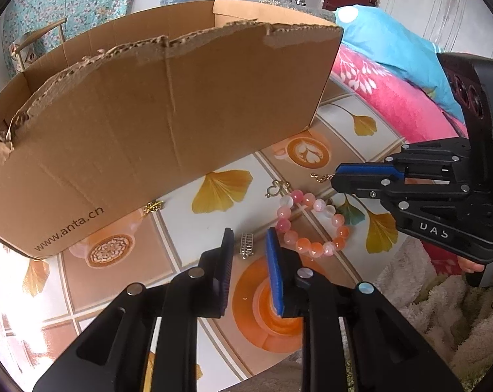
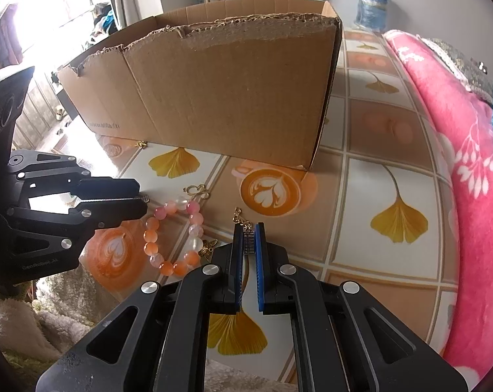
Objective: Organize jewelry
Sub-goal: 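Lift the gold earring off the tablecloth with the right tool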
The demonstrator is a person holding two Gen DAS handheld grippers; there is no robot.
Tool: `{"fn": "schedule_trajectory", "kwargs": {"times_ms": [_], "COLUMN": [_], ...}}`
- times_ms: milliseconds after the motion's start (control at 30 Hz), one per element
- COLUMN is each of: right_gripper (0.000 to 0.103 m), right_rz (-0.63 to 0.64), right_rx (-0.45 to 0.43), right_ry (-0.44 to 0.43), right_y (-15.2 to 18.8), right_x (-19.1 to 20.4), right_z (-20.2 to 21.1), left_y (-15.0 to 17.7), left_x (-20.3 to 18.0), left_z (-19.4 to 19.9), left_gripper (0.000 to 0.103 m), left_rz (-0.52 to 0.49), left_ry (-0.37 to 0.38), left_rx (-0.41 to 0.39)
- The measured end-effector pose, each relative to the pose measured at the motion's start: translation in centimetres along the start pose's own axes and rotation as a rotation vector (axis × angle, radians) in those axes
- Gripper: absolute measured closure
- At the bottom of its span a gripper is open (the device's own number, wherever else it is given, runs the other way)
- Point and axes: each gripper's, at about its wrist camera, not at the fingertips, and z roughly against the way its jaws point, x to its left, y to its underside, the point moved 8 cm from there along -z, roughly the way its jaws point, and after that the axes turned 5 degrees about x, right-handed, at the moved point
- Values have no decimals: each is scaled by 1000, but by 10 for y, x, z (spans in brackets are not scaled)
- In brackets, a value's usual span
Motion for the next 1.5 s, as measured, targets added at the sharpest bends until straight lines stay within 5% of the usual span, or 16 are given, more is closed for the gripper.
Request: {"fn": "schedule_trajectory", "kwargs": {"times_ms": [467,800,1000,1233,1500], "right_gripper": [98,98,98,98,98], "right_rz": [-11,-25,-24,-25,-26], "right_rx": [-14,-10,-11,-13,-25], "right_ry": [-26,-46,-46,-53,-61], "right_y": [1,-1,-2,-2,-2], "right_x": [-7,-11,-12,-12,-12], "right_z": [0,0,0,0,-1], "left_y": [0,-4,-3,-2,-2], "left_x": [0,-3,-4,-4,-5], "left_z": [1,14,9,3,-2], "left_gripper": [103,103,102,89,89], "left_rz": [-15,-46,-34,-17,-24], "left_ry": [-28,-38,-22,-5,-5], "left_rx": [3,-43,-7,29,40]}}
